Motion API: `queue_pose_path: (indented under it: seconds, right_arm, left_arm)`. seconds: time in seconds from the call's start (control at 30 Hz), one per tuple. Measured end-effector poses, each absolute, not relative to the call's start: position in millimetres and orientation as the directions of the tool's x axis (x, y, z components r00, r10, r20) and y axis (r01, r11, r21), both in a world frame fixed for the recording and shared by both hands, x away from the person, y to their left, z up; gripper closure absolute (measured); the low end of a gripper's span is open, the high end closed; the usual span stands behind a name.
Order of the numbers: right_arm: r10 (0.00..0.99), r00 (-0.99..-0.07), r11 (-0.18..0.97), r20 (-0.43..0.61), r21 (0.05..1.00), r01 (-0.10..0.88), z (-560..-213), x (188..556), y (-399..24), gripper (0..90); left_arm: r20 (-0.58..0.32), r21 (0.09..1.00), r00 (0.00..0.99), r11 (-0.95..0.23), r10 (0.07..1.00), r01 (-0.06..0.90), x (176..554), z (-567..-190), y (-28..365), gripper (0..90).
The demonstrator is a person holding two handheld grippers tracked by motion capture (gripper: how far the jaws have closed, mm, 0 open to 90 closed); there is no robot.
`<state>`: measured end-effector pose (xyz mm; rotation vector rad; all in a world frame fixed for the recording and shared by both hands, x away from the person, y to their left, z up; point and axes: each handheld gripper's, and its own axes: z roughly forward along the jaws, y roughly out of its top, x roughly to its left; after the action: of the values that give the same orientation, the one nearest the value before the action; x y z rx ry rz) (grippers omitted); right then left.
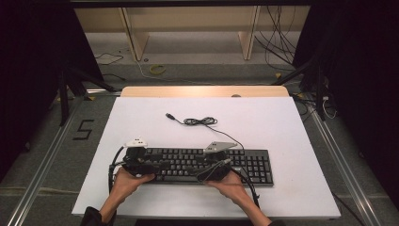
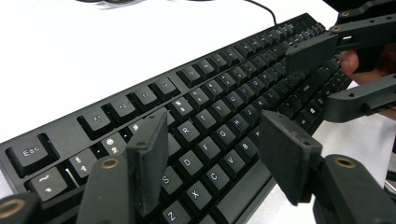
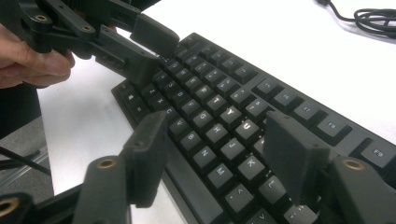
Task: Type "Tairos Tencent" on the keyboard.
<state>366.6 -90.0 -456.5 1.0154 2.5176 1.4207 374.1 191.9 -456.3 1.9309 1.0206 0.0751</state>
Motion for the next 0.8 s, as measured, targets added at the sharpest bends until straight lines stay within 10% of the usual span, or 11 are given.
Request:
queue_pose_path:
  seconds: [0.8]
  right_arm:
    - [0.568, -0.793, 0.414, 0.218, 0.757, 0.505, -463, 372, -73, 82.9]
  left_arm:
    - [-0.326, 0.791, 0.664, -0.190, 0.673, 0.581, 361, -452, 202, 32.0]
